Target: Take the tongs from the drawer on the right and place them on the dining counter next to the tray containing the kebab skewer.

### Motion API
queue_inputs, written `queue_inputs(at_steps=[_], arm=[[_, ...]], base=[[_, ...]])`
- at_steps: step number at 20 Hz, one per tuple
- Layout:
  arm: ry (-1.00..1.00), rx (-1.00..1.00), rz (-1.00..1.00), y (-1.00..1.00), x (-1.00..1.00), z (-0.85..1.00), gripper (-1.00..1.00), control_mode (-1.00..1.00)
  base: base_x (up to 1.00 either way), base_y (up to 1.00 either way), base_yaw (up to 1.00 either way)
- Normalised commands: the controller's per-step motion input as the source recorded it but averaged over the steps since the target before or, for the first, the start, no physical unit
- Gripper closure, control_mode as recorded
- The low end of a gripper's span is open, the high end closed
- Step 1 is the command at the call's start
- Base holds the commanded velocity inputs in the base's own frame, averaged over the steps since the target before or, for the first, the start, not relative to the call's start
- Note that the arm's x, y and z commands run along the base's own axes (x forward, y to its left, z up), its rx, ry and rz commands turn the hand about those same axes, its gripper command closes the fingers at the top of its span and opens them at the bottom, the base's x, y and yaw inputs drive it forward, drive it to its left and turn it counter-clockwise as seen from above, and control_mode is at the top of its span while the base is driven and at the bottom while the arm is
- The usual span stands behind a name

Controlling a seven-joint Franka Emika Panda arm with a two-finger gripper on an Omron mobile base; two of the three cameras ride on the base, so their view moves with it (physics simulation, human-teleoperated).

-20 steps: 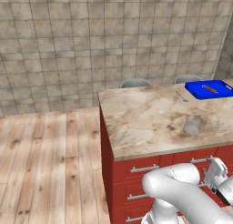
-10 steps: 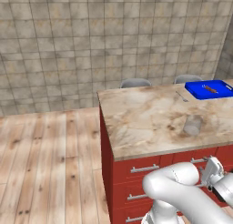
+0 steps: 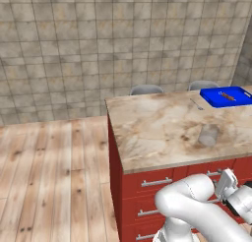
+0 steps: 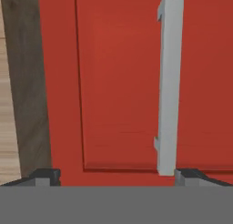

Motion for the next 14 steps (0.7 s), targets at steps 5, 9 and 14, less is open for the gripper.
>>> queue_inputs(at_steps=[5, 9, 14], arm=[[0.0, 0.0, 0.0, -0.24, 0.19, -0.2, -1.0, -1.0], [0.0, 0.0, 0.0, -0.18, 0.25, -0.22, -1.0, -1.0], [0.0, 0.0, 0.0, -0.1, 0.26, -0.29, -1.0, -1.0]], base=[[0.0, 0.0, 0.0], [0.0, 0.0, 0.0], [0.0, 0.0, 0.0]])
